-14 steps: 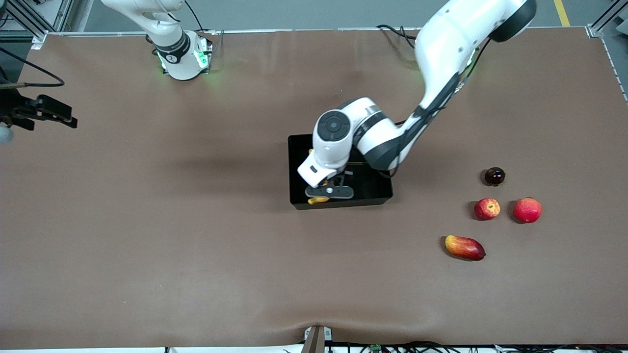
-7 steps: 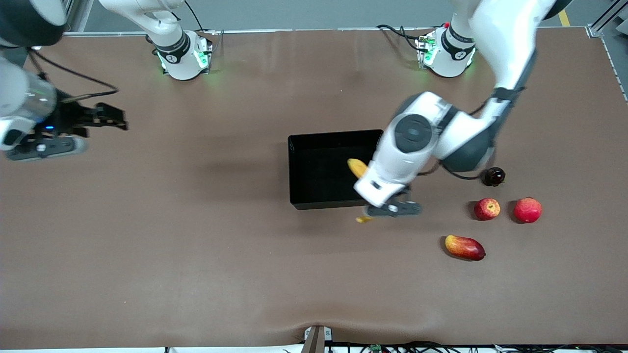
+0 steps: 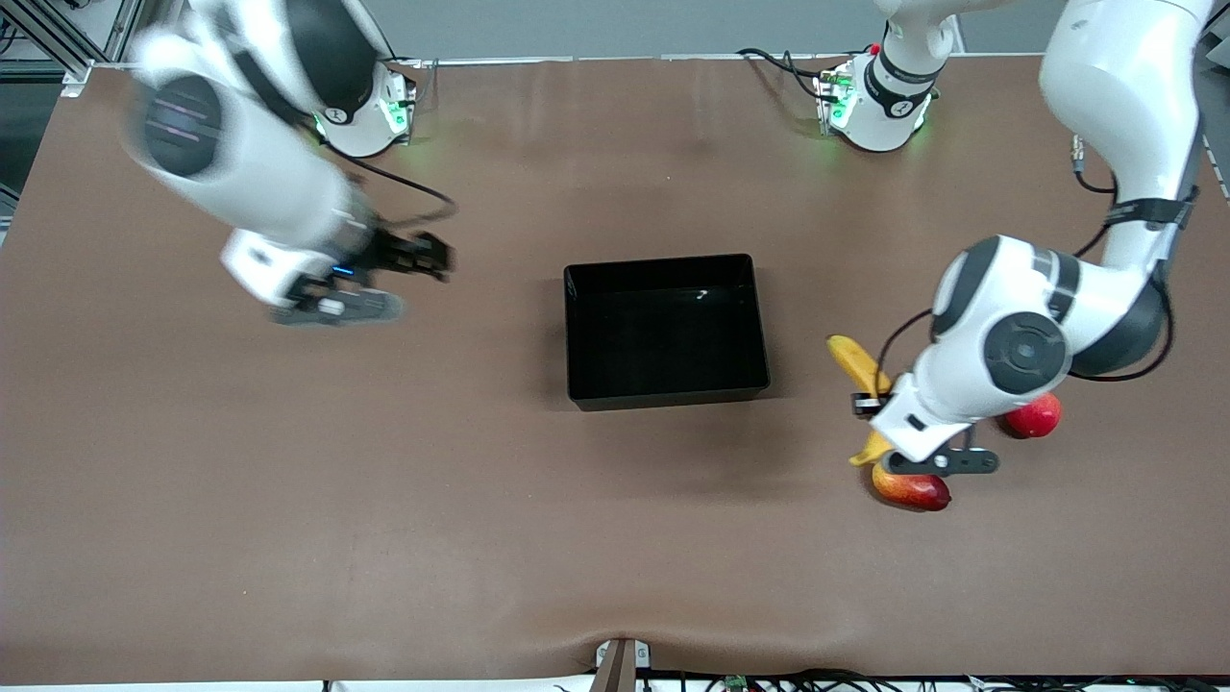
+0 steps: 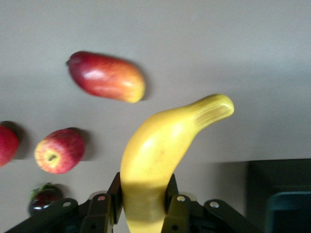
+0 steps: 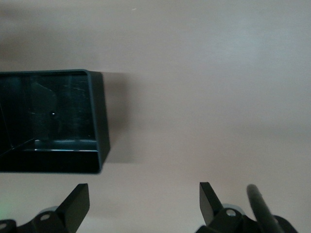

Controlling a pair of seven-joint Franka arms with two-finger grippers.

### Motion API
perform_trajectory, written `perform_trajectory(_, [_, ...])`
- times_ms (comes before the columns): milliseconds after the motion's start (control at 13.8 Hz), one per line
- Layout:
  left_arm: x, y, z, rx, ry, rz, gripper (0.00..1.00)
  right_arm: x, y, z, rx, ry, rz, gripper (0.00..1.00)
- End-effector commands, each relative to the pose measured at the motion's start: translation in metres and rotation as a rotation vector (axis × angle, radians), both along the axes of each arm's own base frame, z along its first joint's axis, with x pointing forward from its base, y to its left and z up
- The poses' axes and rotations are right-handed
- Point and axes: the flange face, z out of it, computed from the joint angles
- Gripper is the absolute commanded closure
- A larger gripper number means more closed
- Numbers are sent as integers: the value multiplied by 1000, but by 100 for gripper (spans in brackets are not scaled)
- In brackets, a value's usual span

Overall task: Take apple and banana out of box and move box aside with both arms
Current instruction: 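Lift the banana out while the right gripper reaches the box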

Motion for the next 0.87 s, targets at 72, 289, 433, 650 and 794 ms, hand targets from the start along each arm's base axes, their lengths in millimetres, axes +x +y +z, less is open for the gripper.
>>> perform_trajectory(72, [-69,17,-7,90,7,-61,100,-1,62,-66,-7,25,-32,0])
perform_trajectory(289, [-117,15,-35,127,52,-75,100,-4,100,-120,-3,0,-12,0])
perform_trajectory(433, [-154,19,-51,161,62,-94,100,-5,111,-163,-8,-11,-14,0])
perform_trajectory(650, [-193,22,-75,172,56,-120,100,-19,130,-195,-22,-5,19,0])
perform_trajectory(794, [-201,23,-87,159,52,-126,100,-28,143,-216,-28,-8,40,0])
